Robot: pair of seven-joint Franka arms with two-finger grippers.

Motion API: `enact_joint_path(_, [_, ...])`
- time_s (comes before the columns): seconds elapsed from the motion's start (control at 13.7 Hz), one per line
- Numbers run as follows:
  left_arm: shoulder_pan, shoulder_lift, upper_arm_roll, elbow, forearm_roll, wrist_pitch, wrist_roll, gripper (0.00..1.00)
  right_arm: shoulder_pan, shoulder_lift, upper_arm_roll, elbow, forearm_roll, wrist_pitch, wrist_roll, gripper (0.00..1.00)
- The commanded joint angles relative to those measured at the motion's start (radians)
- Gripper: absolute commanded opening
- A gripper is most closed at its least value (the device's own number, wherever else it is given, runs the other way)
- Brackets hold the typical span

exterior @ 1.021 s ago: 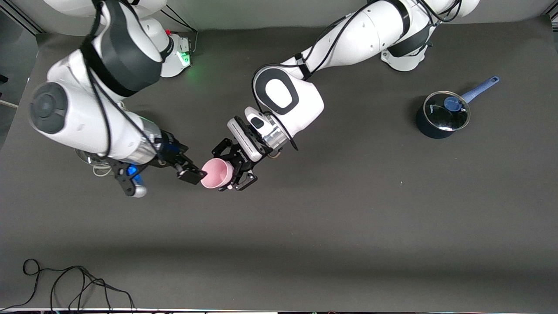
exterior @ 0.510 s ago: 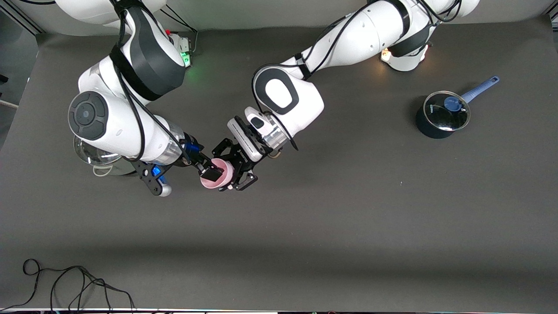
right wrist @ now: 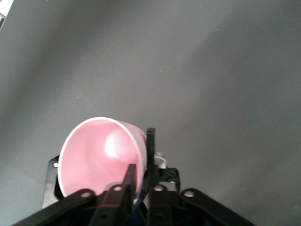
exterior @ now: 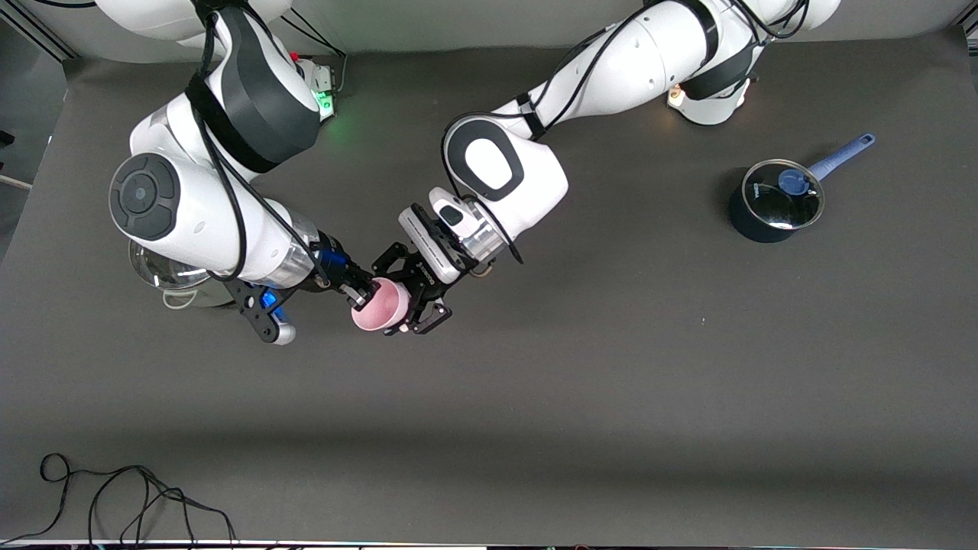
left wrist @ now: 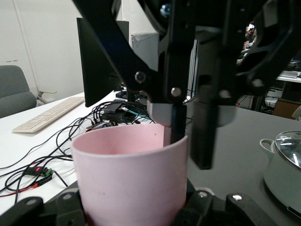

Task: Transfer pink cup from left to right arm
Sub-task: 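Close the right gripper on the cup rim beside the left gripper, then open the left gripper while the right gripper pulls the cup away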

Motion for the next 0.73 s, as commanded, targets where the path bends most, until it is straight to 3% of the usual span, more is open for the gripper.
enact_joint_path(0.0, [-0.01, -0.028, 0.008, 0.003, -0.008, 0.012, -0.018, 0.0, 0.005, 0.015, -0.006, 0.033, 0.005, -0.013, 0.015, 0.0])
enact_joint_path(0.15, [-0.004, -0.028, 0.007, 0.0, -0.005, 0.002, -0.097, 0.0, 0.005, 0.015, -0.006, 0.036, 0.005, -0.013, 0.015, 0.0])
enact_joint_path(0.22, [-0.004, -0.029, 0.021, -0.003, 0.025, 0.004, -0.119, 0.99, 0.005, 0.015, -0.006, 0.036, 0.005, -0.013, 0.015, 0.0])
enact_joint_path(0.44, [0.008, -0.038, 0.021, -0.017, 0.119, 0.001, -0.125, 1.0, 0.002, 0.016, -0.014, 0.045, -0.008, -0.008, 0.009, 0.0])
enact_joint_path(0.66, [0.112, -0.121, 0.021, -0.2, 0.183, -0.037, -0.119, 1.0, -0.009, 0.033, -0.017, 0.082, -0.085, 0.006, 0.003, 0.0])
